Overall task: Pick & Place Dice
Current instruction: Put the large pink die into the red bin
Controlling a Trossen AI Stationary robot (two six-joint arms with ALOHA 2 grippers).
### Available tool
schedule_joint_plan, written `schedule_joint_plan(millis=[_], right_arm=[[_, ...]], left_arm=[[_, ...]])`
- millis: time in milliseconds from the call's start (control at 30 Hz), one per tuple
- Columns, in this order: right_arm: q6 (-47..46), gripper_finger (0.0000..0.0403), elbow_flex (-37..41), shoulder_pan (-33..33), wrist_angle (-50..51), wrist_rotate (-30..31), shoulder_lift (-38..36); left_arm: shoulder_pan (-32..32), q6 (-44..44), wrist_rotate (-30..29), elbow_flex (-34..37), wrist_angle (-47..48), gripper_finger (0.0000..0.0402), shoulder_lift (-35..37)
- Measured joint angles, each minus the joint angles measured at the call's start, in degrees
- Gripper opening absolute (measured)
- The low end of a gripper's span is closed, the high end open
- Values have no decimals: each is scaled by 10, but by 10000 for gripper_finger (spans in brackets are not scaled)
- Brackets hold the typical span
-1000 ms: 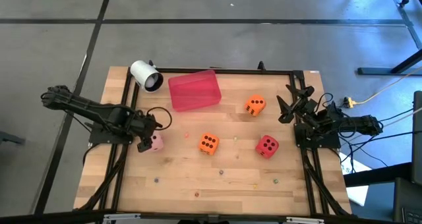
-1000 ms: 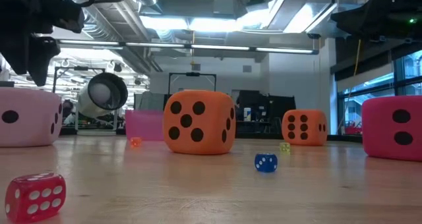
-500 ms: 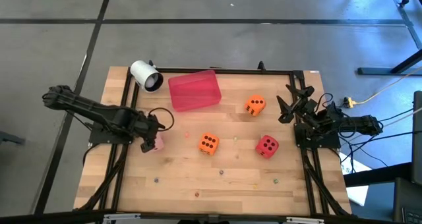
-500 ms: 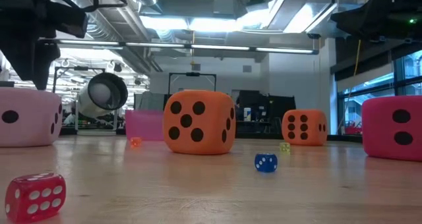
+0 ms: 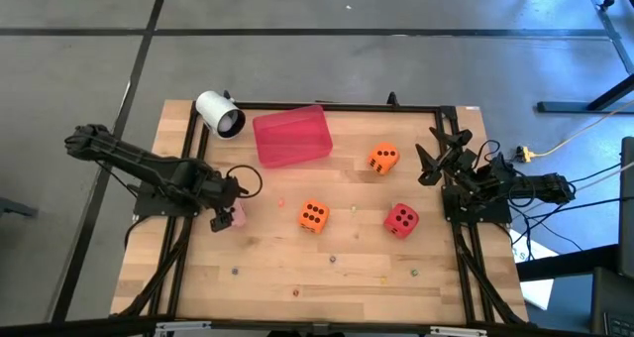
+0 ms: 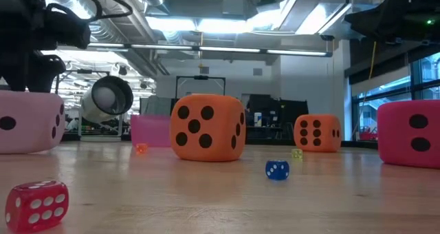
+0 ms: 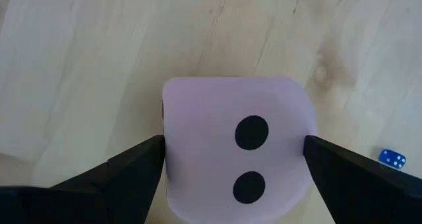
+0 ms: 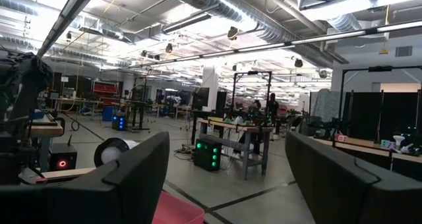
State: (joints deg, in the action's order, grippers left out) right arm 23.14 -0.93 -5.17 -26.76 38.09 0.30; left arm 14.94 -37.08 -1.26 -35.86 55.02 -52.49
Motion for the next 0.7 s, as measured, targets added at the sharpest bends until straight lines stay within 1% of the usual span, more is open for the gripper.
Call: schedule_joint_plan(millis=[133,267,467,633,700], right_arm=[[0,304,0,0,0,0,0],[-1,304,0,0,0,0,0],[-1,304,0,0,0,0,0],[-1,304,0,0,0,0,0],[-1,304,0,0,0,0,0]], left_arm=[[0,8,9,0,3,361,13],[0,11,-15,-5,10,361,37],[0,-9,-15,-7,12,361,76],[0,-24,-15,-6,8,361,79],[0,-26,-7,2,0,361,76]])
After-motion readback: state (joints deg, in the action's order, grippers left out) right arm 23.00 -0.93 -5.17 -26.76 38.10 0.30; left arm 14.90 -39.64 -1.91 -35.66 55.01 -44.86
